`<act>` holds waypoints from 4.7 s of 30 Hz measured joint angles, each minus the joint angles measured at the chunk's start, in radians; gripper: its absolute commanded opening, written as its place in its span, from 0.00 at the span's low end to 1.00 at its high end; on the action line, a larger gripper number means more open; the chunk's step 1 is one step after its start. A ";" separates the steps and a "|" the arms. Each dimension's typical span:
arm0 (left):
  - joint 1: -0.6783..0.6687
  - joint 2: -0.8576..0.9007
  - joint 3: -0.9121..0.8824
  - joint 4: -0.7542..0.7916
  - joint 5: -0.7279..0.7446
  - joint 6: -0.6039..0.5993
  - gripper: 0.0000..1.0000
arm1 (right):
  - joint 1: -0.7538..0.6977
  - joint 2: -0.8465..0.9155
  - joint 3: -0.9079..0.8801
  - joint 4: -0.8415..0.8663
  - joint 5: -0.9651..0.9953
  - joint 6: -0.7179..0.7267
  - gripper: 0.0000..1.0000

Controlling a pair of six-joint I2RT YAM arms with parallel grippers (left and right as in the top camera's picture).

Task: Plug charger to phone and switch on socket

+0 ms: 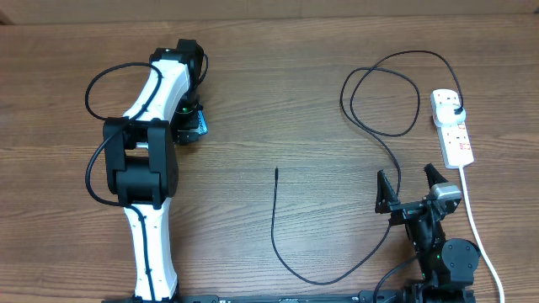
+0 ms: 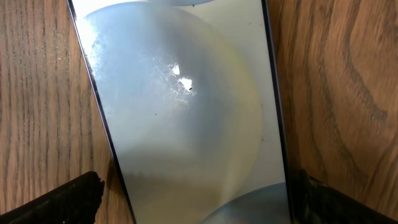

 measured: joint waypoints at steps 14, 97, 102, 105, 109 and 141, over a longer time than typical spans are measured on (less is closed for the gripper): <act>0.000 0.000 0.000 0.018 -0.004 -0.003 1.00 | 0.000 0.000 0.000 0.000 0.000 0.000 1.00; 0.034 0.002 -0.013 0.015 -0.062 0.005 1.00 | 0.000 0.000 0.000 0.000 0.000 0.000 1.00; 0.034 0.002 -0.016 0.020 -0.068 0.005 1.00 | 0.000 0.000 0.000 0.000 0.000 0.000 1.00; 0.034 0.002 -0.016 0.020 -0.069 0.005 1.00 | 0.000 0.000 0.000 0.000 0.000 0.000 1.00; 0.034 0.002 -0.016 0.021 -0.069 0.005 0.99 | 0.000 0.000 0.000 0.000 0.000 0.000 1.00; 0.040 0.002 -0.022 0.230 -0.098 0.606 1.00 | 0.000 0.000 0.000 0.000 -0.001 0.000 1.00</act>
